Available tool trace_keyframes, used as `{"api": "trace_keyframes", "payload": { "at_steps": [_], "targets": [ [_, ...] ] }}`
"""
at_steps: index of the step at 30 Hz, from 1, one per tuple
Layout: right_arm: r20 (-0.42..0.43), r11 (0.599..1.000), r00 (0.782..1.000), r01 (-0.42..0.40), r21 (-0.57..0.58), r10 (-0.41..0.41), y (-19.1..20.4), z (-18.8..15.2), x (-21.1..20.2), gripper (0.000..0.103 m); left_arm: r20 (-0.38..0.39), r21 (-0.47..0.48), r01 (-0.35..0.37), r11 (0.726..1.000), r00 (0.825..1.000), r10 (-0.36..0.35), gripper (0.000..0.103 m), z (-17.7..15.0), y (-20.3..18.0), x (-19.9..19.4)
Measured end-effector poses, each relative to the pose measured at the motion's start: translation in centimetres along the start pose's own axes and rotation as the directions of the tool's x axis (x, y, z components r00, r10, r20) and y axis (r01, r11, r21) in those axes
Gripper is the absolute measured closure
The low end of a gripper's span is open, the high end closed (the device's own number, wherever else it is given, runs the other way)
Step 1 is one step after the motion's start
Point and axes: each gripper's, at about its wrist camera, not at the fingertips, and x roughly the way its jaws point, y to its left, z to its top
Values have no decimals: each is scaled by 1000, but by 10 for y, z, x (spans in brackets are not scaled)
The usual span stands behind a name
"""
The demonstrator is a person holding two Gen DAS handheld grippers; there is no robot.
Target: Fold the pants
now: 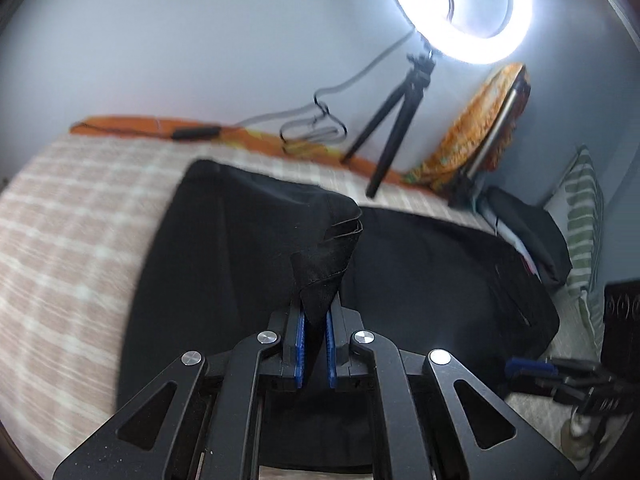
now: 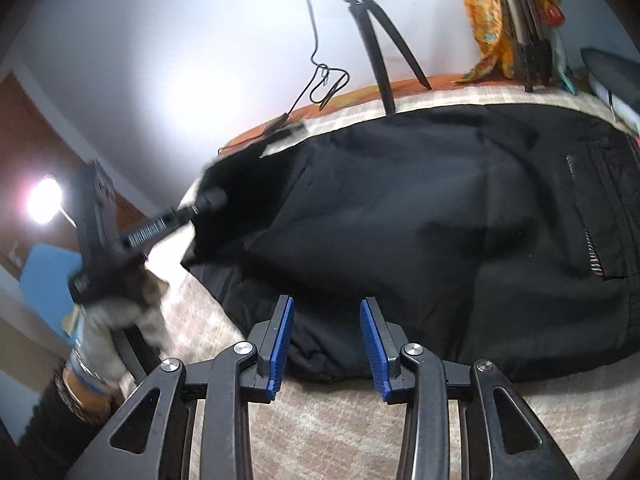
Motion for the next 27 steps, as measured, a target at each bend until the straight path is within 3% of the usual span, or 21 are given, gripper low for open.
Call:
{"api": "trace_keyframes", "payload": {
  "at_steps": [5,10,17,18,20,24,27],
  "targets": [
    [53,998,998,-49,38,47,-6,32,0,40,-11,-11,9,1000,1000,-9,97,-5,-3,7],
    [85,965,978,-203,167,191,-15,72,28,37,8,28,16,999,1000,-16,97,-4,-18,-1],
    [65,904,952,-306,298,300,-7,94,84,37,-11,130,44,990,999,-43,97,-14,-49,1],
    [68,901,951,-308,305,302,-6,95,88,40,-15,146,48,988,999,-46,97,-17,-54,1],
    [67,902,954,-299,312,293,-6,94,91,58,-23,173,55,983,998,-52,97,-22,-63,2],
    [56,921,966,-259,290,254,-13,90,92,81,-43,225,55,973,998,-46,96,-28,-76,5],
    [57,948,977,-215,236,207,-13,89,82,95,-95,226,56,972,995,-35,83,-27,-78,5]
  ]
}}
